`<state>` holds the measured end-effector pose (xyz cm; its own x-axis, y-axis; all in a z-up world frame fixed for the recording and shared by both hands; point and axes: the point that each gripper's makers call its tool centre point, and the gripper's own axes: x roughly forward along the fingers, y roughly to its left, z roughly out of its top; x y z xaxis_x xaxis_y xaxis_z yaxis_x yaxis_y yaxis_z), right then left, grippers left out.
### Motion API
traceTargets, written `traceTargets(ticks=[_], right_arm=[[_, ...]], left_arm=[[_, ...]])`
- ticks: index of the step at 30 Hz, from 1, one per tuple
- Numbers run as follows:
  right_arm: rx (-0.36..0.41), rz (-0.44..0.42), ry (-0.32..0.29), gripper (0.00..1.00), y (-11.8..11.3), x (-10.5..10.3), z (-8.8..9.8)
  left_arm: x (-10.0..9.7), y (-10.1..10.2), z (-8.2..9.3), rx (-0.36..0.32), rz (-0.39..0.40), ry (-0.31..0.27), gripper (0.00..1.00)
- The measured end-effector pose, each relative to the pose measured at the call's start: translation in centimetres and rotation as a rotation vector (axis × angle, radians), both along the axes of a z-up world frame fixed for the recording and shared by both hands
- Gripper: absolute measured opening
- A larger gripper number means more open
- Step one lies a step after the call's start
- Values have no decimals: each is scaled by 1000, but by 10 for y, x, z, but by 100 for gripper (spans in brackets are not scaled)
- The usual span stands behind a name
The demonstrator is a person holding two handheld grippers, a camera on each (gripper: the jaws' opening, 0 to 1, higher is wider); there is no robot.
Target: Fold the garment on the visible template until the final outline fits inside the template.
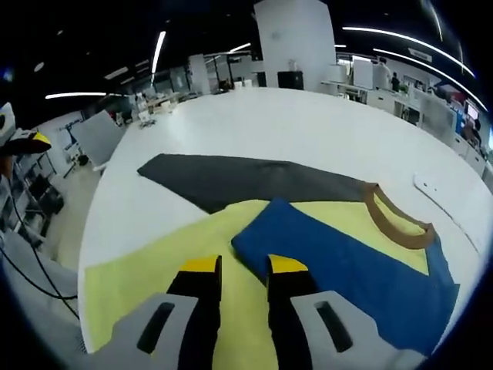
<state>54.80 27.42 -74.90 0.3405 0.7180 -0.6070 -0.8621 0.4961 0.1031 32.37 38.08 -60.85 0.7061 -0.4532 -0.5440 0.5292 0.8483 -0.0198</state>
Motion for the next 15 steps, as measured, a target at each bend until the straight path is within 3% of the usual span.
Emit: traceTargets(ticks=[15], right_arm=[[-28, -46, -52, 54, -34, -4, 12]], left_arm=[[-1, -5, 3, -1, -14, -7, 88]])
